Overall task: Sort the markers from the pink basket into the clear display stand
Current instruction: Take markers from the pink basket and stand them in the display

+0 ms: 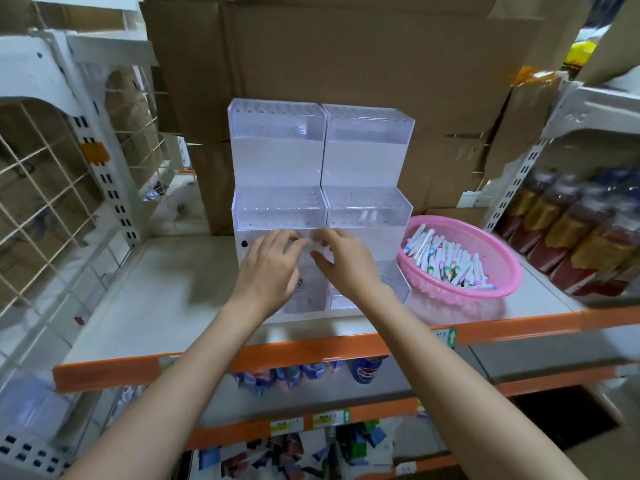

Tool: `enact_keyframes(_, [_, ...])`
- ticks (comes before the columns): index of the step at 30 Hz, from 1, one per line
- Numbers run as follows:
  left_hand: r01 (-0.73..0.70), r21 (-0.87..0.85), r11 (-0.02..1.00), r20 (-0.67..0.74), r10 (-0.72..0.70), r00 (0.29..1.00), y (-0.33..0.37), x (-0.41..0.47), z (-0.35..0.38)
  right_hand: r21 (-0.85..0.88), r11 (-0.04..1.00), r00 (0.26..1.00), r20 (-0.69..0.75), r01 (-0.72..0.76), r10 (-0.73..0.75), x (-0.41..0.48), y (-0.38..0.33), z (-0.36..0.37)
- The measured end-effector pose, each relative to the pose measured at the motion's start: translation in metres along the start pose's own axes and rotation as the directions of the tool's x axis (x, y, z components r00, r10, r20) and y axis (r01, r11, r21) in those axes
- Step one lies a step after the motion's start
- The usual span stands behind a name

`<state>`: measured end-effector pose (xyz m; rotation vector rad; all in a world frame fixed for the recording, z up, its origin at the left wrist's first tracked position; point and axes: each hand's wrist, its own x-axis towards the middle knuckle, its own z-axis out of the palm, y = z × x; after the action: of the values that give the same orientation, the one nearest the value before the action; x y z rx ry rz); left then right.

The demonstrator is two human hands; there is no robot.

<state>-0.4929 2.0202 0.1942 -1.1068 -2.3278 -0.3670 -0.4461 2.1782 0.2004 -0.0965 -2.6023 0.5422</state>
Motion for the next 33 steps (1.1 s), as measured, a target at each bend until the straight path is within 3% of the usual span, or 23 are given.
enact_keyframes(8, [-0.155, 0.019, 0.988, 0.096, 0.153, 0.984, 0.067, 0.040, 0.024, -0.212, 0.976, 0.999, -0.016, -0.041, 0.038, -0.030, 0.064, -0.042])
enact_keyframes(18, [-0.225, -0.094, 0.970, 0.113, 0.235, 0.965, 0.154, 0.094, 0.068, -0.437, 0.881, 0.980, -0.011, -0.184, 0.199, -0.057, 0.149, -0.100])
enact_keyframes(23, [-0.240, -0.162, 0.957, 0.138, 0.263, 0.955, 0.190, 0.119, 0.089, -0.450, 0.857, 0.956, 0.023, -0.252, 0.293, -0.061, 0.193, -0.121])
enact_keyframes(28, [-0.092, -0.165, 0.982, 0.285, 0.137, 0.949, 0.205, 0.138, 0.113, -0.421, 0.868, 0.944, 0.074, -0.262, 0.321, -0.051, 0.225, -0.127])
enact_keyframes(33, [0.010, -0.029, 1.000, 0.332, 0.000, 0.943, 0.202, 0.158, 0.131, -0.399, 0.882, 0.937, 0.128, -0.252, 0.326, -0.036, 0.246, -0.121])
